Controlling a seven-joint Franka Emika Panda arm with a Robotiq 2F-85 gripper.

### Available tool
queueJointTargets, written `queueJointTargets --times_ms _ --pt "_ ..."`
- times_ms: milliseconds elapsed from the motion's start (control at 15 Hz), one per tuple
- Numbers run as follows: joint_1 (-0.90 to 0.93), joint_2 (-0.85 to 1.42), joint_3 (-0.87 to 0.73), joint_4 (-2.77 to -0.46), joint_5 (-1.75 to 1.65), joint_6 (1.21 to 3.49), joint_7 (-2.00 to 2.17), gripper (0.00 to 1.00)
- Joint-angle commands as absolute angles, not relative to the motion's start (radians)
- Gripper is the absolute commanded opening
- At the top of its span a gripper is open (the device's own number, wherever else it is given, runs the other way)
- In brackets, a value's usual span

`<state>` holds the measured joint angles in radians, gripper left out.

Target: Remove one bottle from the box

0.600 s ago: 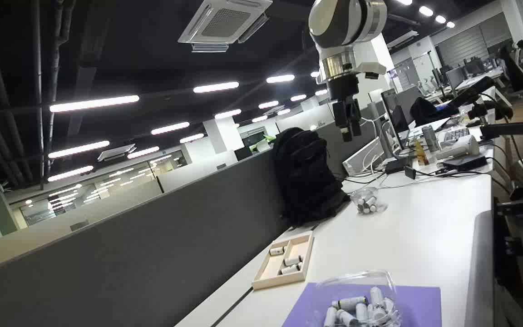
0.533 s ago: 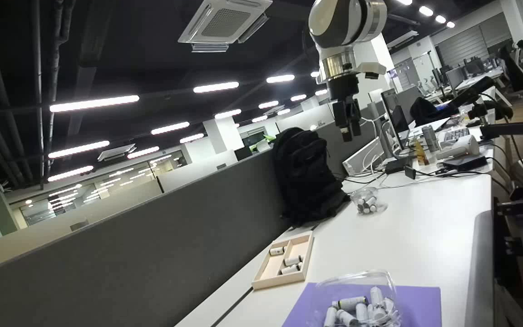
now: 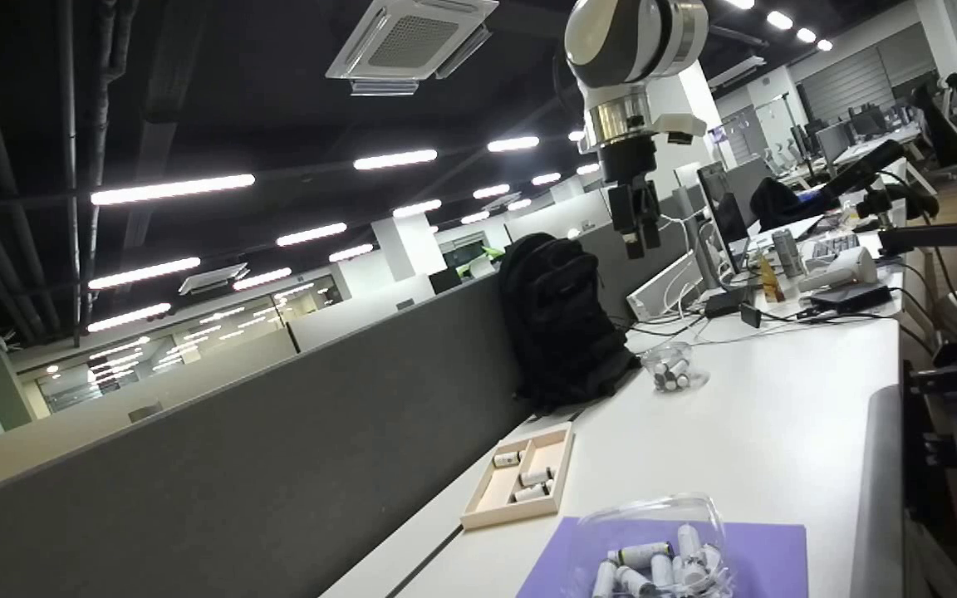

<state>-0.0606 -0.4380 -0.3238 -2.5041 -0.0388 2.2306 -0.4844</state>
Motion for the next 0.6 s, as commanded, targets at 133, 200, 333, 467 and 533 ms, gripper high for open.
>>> queueJointTargets --times_ms 133,200,333,467,533 --pt "-0.077 -0.436 -0.308 -2.503 -0.029 2.228 -0.491 1.0" --pt "-0.077 -0.436 -0.308 -2.503 -0.029 2.228 -0.491 1.0" --pt "-0.066 -0.4 -0.317 -2.479 -0.004 2.245 -0.5 1.0" --pt "-0.057 -0.349 -0.316 -2.455 0.02 2.287 -0.5 1.0" --pt "-0.055 -0.312 -0.312 -2.436 0.027 2.313 -0.494 1.0"
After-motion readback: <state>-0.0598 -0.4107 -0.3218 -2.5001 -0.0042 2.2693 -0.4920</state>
